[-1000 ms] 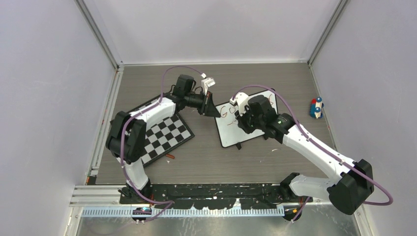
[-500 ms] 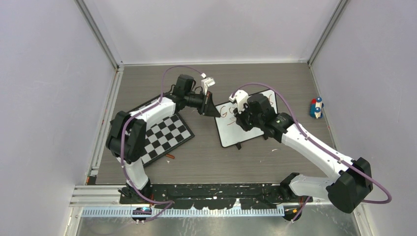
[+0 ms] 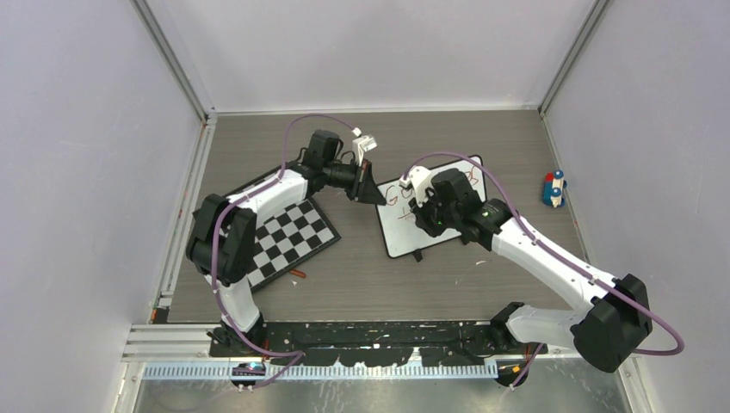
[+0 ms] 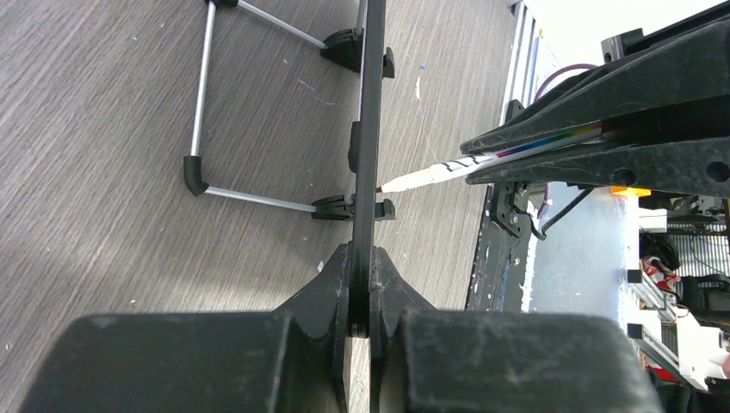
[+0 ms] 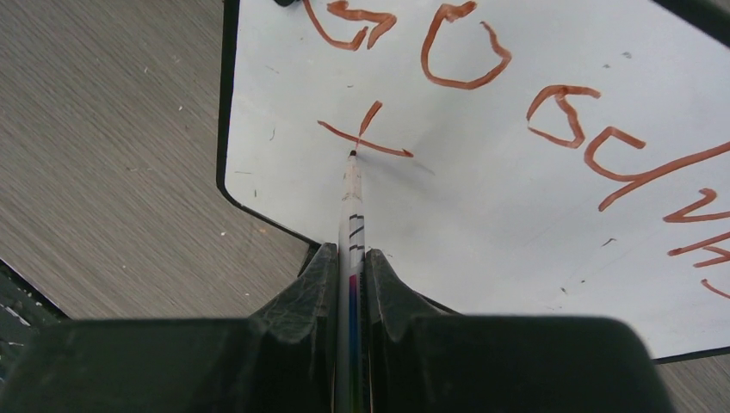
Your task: Write a sentence on the whiteboard
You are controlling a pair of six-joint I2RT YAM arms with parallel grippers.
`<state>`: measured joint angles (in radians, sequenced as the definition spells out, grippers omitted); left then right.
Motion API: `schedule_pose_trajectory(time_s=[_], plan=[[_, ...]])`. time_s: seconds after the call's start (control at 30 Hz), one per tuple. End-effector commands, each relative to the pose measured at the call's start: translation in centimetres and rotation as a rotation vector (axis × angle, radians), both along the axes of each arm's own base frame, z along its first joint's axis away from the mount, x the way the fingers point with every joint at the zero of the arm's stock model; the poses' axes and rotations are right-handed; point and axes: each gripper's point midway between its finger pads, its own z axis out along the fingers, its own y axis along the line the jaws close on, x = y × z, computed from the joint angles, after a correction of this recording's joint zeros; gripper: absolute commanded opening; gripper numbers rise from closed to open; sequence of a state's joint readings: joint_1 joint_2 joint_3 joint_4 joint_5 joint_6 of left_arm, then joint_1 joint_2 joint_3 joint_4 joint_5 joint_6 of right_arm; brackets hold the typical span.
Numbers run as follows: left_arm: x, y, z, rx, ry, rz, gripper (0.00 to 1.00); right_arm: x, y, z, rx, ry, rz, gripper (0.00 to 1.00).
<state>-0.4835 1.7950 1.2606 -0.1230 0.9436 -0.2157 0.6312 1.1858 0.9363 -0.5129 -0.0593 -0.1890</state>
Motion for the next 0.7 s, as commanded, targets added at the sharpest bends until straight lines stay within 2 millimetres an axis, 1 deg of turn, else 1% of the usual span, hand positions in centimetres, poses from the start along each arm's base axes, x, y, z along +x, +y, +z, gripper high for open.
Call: schedule_pose_trajectory(time_s=[0.0,0.1,0.2,0.3,0.43,0.5,0.67], plan=[[0.7,-0.2,0.3,0.012,-0.024,0.006,0.0,-0.6,-0.1,-0.7,-0.024,0.025,0.039,0.0],[0.8,-0.2,0.2,0.016,-0.022,0.008,0.0,-0.8,-0.2,-0.9,-0.038,0.032,0.05,0.0],[0.7,-0.1,0.1,0.019,-0.018,0.01,0.0,-0.1,-0.9,-0.7,-0.066,0.003,0.013,0.0],[0.6,-0.1,0.1,0.019,-0.019,0.01,0.0,1.0,-2.0,0.1,-0.098,-0.051,-0.048,0.0],[0.7,-0.2,0.3,0.017,-0.02,0.01,0.0,1.8,-2.5,1.3,-0.1,-0.102,-0.098,0.0],[0.7,-0.2,0.2,0.018,-0.017,0.008,0.0,1.8,-2.4,1.7,-0.084,-0.106,-0.091,0.0],[0.6,-0.2,0.2,0.017,-0.018,0.006,0.0,0.7,-1.4,2.4,-0.027,-0.086,-0.038,0.0]])
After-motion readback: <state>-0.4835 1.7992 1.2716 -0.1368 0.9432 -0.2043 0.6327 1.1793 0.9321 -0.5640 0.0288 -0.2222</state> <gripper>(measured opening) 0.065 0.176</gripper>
